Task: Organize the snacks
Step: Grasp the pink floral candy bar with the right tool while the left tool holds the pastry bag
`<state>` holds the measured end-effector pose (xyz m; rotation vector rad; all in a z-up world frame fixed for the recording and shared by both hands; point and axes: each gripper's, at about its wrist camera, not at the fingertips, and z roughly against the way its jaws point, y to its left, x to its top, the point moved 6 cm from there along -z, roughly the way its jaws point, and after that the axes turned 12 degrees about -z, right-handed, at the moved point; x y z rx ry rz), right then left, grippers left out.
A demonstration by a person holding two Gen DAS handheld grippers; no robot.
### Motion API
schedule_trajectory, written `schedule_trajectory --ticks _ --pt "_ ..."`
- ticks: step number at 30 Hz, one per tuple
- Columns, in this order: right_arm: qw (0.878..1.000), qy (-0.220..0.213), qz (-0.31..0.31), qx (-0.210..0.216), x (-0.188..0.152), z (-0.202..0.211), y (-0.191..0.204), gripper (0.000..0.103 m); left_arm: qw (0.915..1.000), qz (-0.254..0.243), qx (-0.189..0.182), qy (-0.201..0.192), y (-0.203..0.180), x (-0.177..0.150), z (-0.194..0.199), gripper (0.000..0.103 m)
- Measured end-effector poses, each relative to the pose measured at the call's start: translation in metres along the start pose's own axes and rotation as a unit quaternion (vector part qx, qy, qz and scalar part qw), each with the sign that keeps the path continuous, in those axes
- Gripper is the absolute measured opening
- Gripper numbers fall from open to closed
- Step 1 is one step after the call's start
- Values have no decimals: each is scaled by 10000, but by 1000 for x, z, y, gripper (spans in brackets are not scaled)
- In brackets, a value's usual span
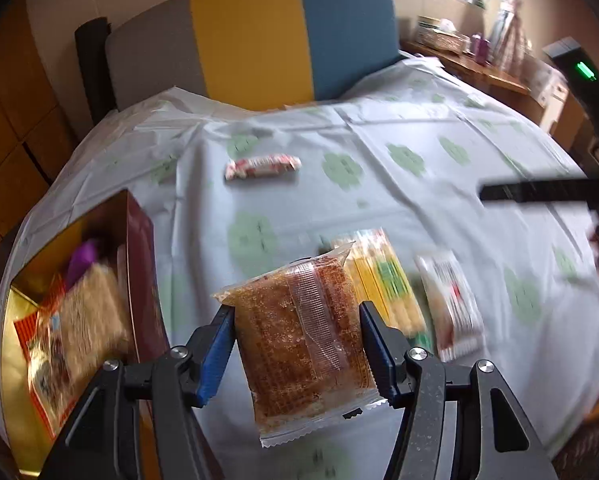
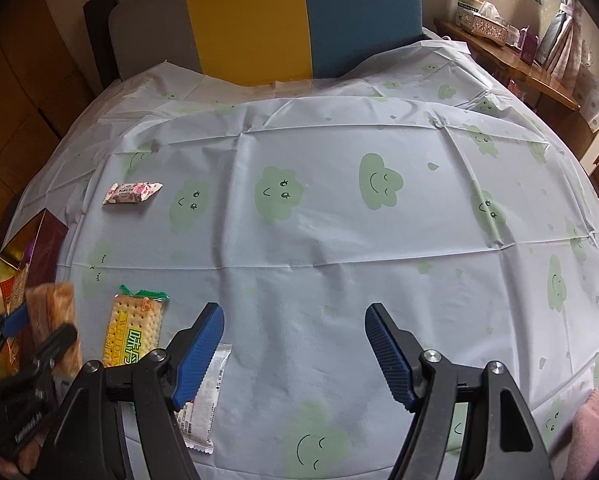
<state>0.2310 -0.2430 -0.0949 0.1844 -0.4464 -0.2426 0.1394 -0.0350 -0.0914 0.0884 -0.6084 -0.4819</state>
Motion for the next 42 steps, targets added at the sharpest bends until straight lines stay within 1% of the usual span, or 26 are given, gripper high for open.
schedule_trajectory --ticks 5,7,9,11,12,13,14,16,18,19,21,24,28,31,34,36,38,39,42 --pt "10000 -3 17 -74 -1 -2 -1 74 9994 -243 -216 101 -20 -47 10 61" --pt "10000 -18 66 -10 -1 -2 1 74 9992 -311 -192 143 -24 -62 9 61" --pt "9999 -31 153 62 -3 -2 6 74 9995 -194 -191 141 -22 -74 5 61" --pt "9995 -22 271 146 -6 -2 12 74 9995 -40 -303 -7 -19 -78 5 61" --pt "9991 -23 346 243 -7 -2 18 72 9994 9 -348 -30 -19 -80 5 61" --pt "9983 -23 447 366 -9 -1 24 65 9992 41 -384 -44 -18 -80 4 62" --pt "9971 -8 579 494 -12 -1 32 63 9991 37 -414 -81 -18 -81 3 62" --pt "9943 29 829 670 -18 -1 47 56 9989 35 -440 -162 -19 -82 2 62" --pt "9903 187 1035 903 -25 -3 63 50 9989 7 -418 -229 -21 -82 2 62" --pt "9887 243 1130 954 -27 -5 71 48 9988 0 -412 -253 -21 -82 2 62" --pt "9838 313 1448 1007 -26 -9 92 47 9987 -21 -405 -317 -21 -83 3 62" --pt "9739 429 1937 1100 -14 -20 128 47 9985 1 -425 -357 -22 -85 6 62" --pt "9612 483 2546 943 8 -48 176 47 9983 -20 -429 -396 -22 -85 6 62" --pt "9540 507 2852 769 25 -70 200 47 9981 -19 -455 -419 -22 -86 7 62" --pt "9480 531 3085 574 39 -92 218 47 9979 -14 -480 -434 -22 -86 6 63" --pt "9434 682 3204 509 43 -107 227 48 9978 -13 -491 -434 -23 -86 6 63" --pt "9424 641 3263 351 47 -118 231 49 9978 -3 -500 -430 -22 -85 5 63" --pt "9434 653 3234 347 49 -121 231 48 9978 -3 -503 -426 -22 -85 5 63" --pt "9443 639 3206 381 49 -118 228 29 9978 7 -499 -426 -23 -84 5 63"
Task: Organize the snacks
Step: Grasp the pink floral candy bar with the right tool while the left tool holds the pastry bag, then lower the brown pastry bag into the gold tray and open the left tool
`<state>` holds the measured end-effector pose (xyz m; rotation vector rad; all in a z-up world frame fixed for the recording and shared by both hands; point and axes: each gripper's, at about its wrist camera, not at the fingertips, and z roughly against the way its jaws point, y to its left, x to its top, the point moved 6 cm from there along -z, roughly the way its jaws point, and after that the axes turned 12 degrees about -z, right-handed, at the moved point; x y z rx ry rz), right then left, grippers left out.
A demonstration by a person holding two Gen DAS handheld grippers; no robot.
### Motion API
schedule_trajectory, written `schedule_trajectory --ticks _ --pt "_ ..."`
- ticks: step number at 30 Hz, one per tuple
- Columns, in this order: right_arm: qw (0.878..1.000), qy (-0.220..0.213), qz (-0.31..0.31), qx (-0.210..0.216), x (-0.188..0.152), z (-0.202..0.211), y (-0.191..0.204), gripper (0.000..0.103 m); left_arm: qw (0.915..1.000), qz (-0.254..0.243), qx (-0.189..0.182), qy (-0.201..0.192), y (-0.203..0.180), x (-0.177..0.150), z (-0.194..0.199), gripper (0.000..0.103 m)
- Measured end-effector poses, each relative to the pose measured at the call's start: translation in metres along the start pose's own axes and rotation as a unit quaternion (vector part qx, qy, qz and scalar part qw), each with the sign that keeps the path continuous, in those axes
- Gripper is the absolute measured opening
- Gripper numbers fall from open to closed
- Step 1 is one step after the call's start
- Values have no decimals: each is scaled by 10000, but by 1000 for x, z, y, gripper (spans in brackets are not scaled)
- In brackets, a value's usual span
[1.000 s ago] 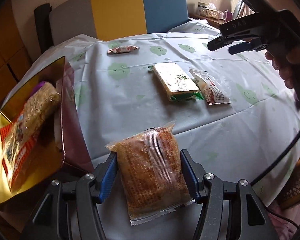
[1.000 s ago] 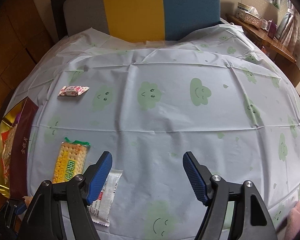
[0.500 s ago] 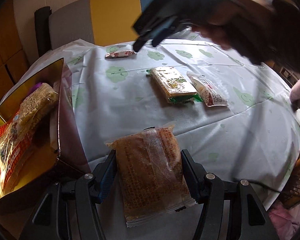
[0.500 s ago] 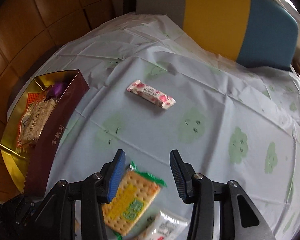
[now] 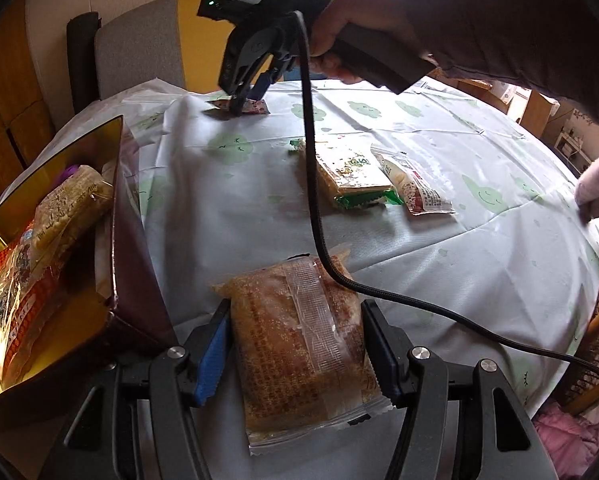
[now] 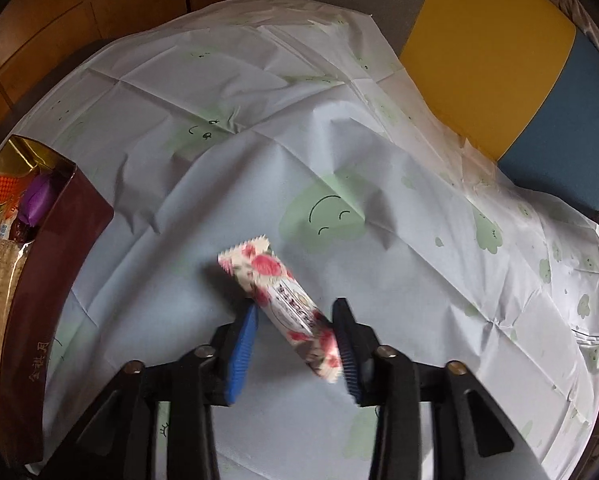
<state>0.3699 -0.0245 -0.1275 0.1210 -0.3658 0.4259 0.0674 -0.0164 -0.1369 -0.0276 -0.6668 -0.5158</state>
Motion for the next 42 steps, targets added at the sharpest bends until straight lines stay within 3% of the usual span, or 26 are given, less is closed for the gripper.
schedule_trajectory --ticks 3,8,14,20,25,30,33,37,42 --pt "9998 70 -164 -3 -11 10 -11 18 10000 15 8 5 -2 0 0 63" --pt "9974 131 -709 -21 -49 39 -44 18 10000 80 -7 9 -1 0 0 63" --pt "9901 384 -1348 -65 -129 74 -84 18 9999 149 11 24 0 0 -2 63" --pt "9778 516 -2022 -175 -200 78 -114 19 9999 89 103 62 -1 2 -2 63" --pt "9703 159 -2412 2 -210 81 -123 19 9996 101 170 185 -1 6 -3 61" --pt "9739 120 -2262 -134 -211 82 -120 19 9993 115 259 258 -5 9 2 61" --pt "9745 352 -2174 -421 -219 74 -118 16 9997 53 257 35 -9 13 18 61" --pt "9788 271 -1953 -560 -216 76 -112 15 9994 160 208 -247 -3 21 45 61" --pt "9797 266 -1898 -588 -220 80 -110 15 9951 738 398 -530 41 26 79 61"
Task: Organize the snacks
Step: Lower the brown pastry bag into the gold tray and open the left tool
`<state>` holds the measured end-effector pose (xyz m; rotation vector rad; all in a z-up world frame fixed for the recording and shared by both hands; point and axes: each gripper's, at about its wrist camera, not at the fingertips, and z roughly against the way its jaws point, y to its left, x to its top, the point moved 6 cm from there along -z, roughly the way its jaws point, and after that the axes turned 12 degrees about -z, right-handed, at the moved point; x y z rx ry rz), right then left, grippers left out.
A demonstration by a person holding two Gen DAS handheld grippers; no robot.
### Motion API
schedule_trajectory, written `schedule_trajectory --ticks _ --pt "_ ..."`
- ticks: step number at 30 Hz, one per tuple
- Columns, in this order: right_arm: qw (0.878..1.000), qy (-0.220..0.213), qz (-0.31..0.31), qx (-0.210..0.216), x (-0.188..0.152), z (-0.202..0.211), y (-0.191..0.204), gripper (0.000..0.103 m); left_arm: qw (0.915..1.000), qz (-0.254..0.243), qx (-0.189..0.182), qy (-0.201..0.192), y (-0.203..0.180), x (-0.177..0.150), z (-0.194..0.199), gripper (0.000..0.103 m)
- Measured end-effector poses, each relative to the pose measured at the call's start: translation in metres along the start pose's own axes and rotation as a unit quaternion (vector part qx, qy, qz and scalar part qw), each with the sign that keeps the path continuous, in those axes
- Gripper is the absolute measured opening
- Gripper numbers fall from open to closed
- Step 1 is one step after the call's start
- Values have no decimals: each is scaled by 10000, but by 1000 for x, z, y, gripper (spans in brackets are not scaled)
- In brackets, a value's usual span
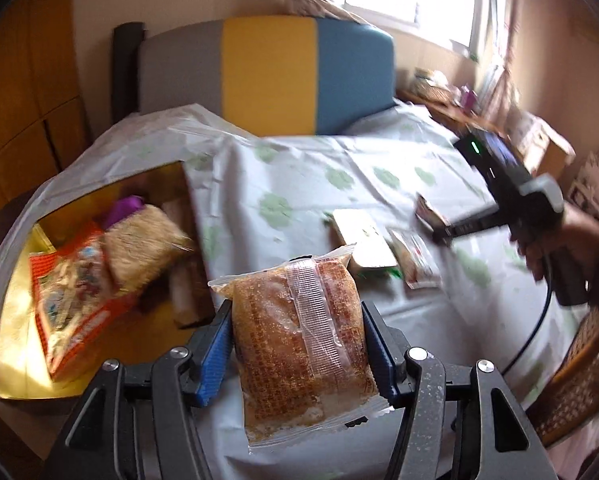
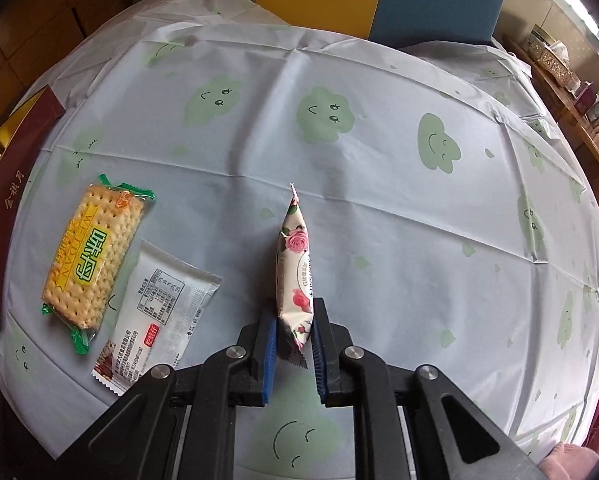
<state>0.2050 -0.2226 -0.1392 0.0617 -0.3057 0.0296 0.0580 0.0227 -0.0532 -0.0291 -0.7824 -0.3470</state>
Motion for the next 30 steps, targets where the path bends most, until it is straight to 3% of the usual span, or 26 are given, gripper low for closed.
schedule_trajectory --ticks 5,10,13,16,20,26,30 --pt "9999 -39 120 -95 1 -2 8 15 9954 812 478 -176 73 10 17 61" --pt "9998 -43 153 -121 0 -6 18 15 9869 1420 760 61 124 -6 1 61" --pt "9998 -45 171 -127 0 -6 17 15 9872 1348 834 201 129 -15 -16 61" --pt "9998 -47 170 -126 0 -5 17 15 9858 1509 662 322 131 -25 -28 62" --pt "9998 -36 147 -117 0 -5 15 15 9825 1686 715 338 132 -36 -24 65" --pt "9999 -18 128 -101 3 -6 13 15 9831 1517 927 446 125 -46 -14 64" --pt "9999 -27 34 -121 5 -6 9 22 9824 1448 1074 480 117 -46 -9 64"
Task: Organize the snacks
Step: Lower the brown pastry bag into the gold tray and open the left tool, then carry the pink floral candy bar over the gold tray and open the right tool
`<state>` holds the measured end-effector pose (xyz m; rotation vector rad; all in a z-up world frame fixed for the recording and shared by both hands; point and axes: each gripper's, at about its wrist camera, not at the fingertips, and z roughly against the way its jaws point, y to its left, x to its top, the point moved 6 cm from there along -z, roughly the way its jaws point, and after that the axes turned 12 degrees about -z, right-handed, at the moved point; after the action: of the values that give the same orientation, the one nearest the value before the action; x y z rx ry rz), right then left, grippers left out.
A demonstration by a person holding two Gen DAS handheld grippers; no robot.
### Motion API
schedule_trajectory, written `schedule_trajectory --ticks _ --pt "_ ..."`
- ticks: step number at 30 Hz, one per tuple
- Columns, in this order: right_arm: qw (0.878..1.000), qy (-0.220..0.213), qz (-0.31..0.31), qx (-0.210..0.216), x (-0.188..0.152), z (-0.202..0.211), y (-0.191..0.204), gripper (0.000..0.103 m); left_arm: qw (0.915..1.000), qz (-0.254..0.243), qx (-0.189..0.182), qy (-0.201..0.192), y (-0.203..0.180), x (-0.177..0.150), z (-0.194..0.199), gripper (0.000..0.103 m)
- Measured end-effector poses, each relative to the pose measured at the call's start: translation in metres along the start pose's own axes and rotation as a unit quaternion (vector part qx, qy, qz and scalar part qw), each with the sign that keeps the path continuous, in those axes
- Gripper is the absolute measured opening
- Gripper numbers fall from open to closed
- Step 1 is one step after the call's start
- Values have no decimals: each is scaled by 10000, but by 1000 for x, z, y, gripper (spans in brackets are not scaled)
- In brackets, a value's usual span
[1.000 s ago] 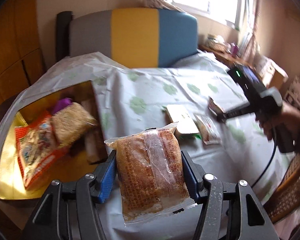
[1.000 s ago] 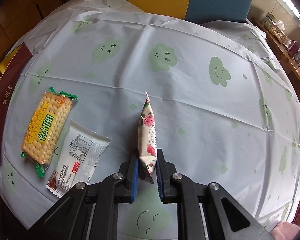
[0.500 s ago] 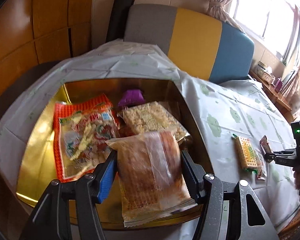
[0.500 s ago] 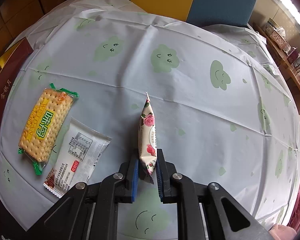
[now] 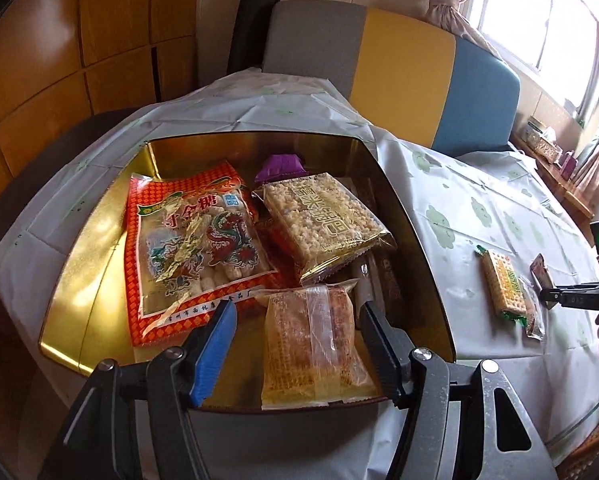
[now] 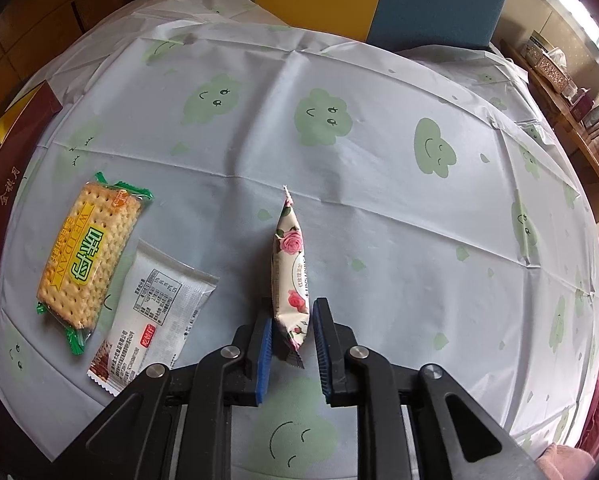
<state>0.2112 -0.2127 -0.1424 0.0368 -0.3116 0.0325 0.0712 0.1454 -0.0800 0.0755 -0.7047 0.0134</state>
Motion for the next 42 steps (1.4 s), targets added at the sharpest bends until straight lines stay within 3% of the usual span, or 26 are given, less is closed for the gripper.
schedule_trajectory --ticks 14,24,31,36,42 --pt "9997 -163 92 -137 6 1 -4 19 9992 -197 319 140 -9 -3 13 65" --pt "9988 -351 -328 -23 14 10 -17 18 9988 -97 485 67 2 -7 21 65" --pt "9985 -204 -514 -30 15 3 -25 18 9982 121 578 43 20 -10 25 65" --pt "9963 -481 -674 212 18 32 -18 16 9976 268 627 71 32 -13 24 65" --pt "9960 -706 -406 354 15 55 11 15 9971 395 646 95 41 -17 23 65"
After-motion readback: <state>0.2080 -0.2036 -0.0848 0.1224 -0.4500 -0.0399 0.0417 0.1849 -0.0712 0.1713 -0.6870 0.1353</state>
